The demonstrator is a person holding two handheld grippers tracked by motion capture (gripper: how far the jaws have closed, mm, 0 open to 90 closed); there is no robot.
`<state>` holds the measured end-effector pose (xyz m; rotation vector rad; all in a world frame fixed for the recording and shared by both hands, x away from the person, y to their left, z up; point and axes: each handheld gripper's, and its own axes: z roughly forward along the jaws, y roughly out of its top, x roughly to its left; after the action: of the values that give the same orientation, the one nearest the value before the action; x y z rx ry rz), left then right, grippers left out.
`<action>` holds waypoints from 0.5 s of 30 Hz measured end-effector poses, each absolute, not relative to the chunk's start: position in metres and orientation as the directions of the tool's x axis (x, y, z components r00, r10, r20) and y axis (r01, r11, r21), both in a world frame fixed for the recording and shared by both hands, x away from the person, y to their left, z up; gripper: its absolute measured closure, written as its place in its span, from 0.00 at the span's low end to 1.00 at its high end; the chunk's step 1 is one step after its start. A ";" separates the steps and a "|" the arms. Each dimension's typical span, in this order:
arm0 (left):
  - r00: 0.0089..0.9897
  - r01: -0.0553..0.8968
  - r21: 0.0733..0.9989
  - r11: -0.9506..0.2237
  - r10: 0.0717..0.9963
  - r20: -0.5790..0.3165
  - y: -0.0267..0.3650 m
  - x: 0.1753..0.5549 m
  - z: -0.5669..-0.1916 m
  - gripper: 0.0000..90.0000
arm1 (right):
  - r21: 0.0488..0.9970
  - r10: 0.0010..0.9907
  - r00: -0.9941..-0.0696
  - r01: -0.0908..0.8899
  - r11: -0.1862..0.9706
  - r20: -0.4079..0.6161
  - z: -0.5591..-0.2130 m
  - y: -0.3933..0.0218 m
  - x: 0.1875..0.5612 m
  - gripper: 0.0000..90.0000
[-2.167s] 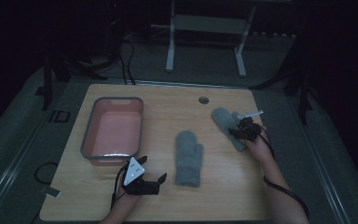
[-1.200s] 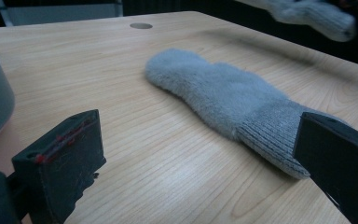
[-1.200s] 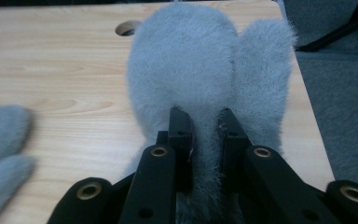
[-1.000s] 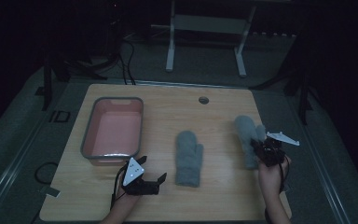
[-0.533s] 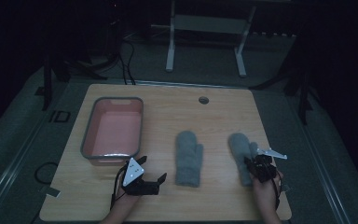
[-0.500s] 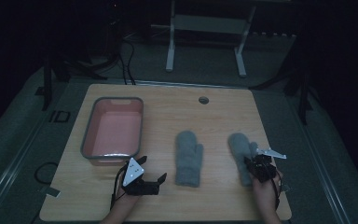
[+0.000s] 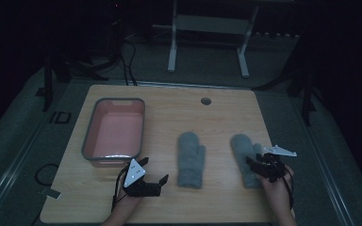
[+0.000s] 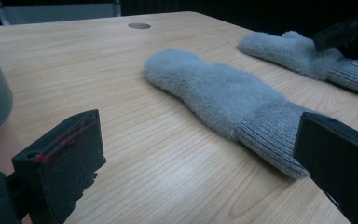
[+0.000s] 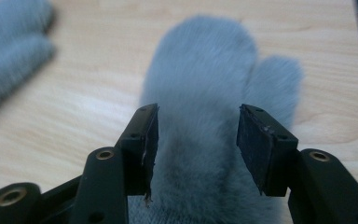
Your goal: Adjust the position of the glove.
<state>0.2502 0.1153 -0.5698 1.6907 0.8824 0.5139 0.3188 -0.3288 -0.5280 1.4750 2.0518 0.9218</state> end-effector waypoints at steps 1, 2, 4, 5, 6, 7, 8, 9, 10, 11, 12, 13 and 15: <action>0.628 0.294 0.949 -0.115 0.772 -0.100 0.115 0.250 -0.570 0.02 | 0.731 0.947 -0.322 0.646 0.218 0.002 -0.531 -0.328 0.320 0.54; 0.627 0.294 0.949 -0.115 0.773 -0.101 0.116 0.250 -0.570 0.02 | 0.725 0.949 -0.316 0.650 0.226 -0.012 -0.534 -0.327 0.321 0.54; 0.627 0.293 0.949 -0.113 0.772 -0.102 0.116 0.250 -0.570 0.02 | 0.710 0.946 -0.321 0.659 0.248 -0.033 -0.541 -0.325 0.323 0.54; 0.627 0.293 0.949 -0.113 0.773 -0.101 0.116 0.250 -0.570 0.02 | 0.707 0.944 -0.328 0.658 0.261 -0.043 -0.544 -0.324 0.323 0.55; 0.627 0.293 0.949 -0.113 0.773 -0.101 0.116 0.250 -0.570 0.02 | 0.708 0.939 -0.339 0.651 0.274 -0.052 -0.547 -0.322 0.322 0.55; 0.628 0.293 0.949 -0.116 0.772 -0.100 0.116 0.250 -0.570 0.02 | 0.710 0.938 -0.343 0.645 0.282 -0.060 -0.548 -0.321 0.321 0.57; 0.627 0.295 0.948 -0.116 0.772 -0.101 0.115 0.250 -0.570 0.02 | 0.710 0.938 -0.343 0.645 0.282 -0.060 -0.548 -0.321 0.321 0.57; 0.626 0.297 0.948 -0.115 0.773 -0.103 0.115 0.251 -0.570 0.02 | 0.712 0.937 -0.344 0.641 0.286 -0.067 -0.550 -0.320 0.321 0.58; 0.626 0.298 0.948 -0.115 0.773 -0.103 0.116 0.251 -0.570 0.02 | 0.715 0.940 -0.336 0.642 0.276 -0.061 -0.550 -0.320 0.321 0.60; 0.626 0.297 0.948 -0.114 0.773 -0.103 0.116 0.251 -0.570 0.02 | 0.722 0.947 -0.317 0.644 0.253 -0.048 -0.551 -0.319 0.321 0.66; 0.626 0.294 0.949 -0.115 0.773 -0.100 0.115 0.250 -0.570 0.02 | 0.726 0.950 -0.309 0.643 0.245 -0.047 -0.551 -0.318 0.320 0.70; 0.626 0.291 0.950 -0.115 0.774 -0.098 0.115 0.250 -0.570 0.02 | 0.729 0.952 -0.302 0.641 0.242 -0.051 -0.551 -0.316 0.319 0.74; 0.627 0.290 0.950 -0.119 0.773 -0.095 0.115 0.250 -0.570 0.02 | 0.736 0.961 -0.274 0.641 0.219 -0.047 -0.551 -0.315 0.317 0.83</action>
<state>0.2498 0.1150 -0.5698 1.6921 0.8799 0.5204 0.3173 -0.3148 -0.5511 1.4733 1.9945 0.8344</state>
